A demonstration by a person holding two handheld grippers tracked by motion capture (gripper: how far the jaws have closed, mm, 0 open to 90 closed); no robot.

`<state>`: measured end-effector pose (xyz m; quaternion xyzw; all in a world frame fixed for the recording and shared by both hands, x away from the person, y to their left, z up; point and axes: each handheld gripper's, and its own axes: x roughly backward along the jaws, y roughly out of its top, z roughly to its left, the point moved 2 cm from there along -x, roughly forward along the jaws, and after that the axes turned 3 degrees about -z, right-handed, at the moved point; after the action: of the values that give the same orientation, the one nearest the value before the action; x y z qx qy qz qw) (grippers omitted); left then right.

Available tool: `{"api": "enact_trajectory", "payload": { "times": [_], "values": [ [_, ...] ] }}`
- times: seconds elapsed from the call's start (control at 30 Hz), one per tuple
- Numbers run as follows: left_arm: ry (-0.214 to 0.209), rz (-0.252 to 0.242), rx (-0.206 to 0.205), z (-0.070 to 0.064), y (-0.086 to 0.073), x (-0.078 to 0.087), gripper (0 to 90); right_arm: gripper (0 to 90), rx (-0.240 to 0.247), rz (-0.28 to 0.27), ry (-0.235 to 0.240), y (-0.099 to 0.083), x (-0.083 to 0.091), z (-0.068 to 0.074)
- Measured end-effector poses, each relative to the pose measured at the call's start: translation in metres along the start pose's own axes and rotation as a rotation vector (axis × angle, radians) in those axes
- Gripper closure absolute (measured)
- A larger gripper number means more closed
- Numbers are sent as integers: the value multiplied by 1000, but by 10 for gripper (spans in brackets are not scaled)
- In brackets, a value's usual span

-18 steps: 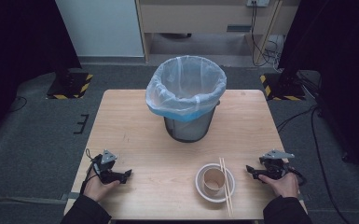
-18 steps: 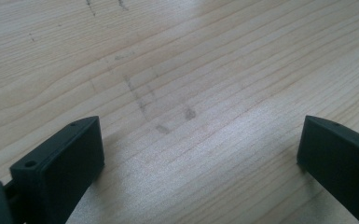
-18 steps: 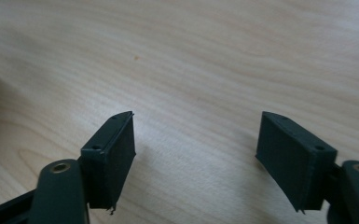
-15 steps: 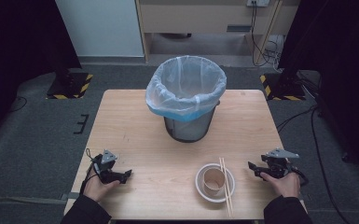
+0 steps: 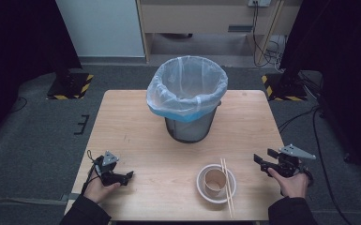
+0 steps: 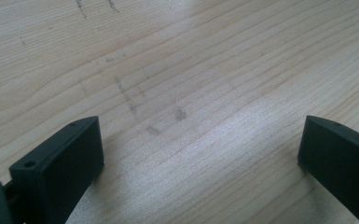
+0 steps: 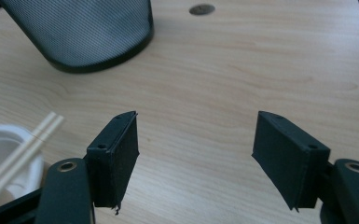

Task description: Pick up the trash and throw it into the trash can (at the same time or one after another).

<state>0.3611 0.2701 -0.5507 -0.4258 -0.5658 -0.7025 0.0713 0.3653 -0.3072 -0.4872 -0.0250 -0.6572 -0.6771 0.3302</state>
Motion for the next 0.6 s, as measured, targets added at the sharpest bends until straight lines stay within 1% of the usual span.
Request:
{"api": "enact_trajectory", "payload": {
  "times": [0.07,0.13,0.2,0.4,0.5,0.6],
  "values": [
    [1,0,0,0,0,0,0,299,-8,-27,14,6,3,4],
    [1,0,0,0,0,0,0,293,-14,-47,38,12,6,9],
    [2,0,2,0,0,0,0,294,-13,-62,57,17,7,15],
    [3,1,2,0,0,0,0,301,33,-95,87,33,12,30],
    [3,0,3,0,0,0,0,310,30,-121,100,41,16,36],
    [3,1,2,-1,0,0,0,329,48,-130,113,48,21,42]
  ]
}}
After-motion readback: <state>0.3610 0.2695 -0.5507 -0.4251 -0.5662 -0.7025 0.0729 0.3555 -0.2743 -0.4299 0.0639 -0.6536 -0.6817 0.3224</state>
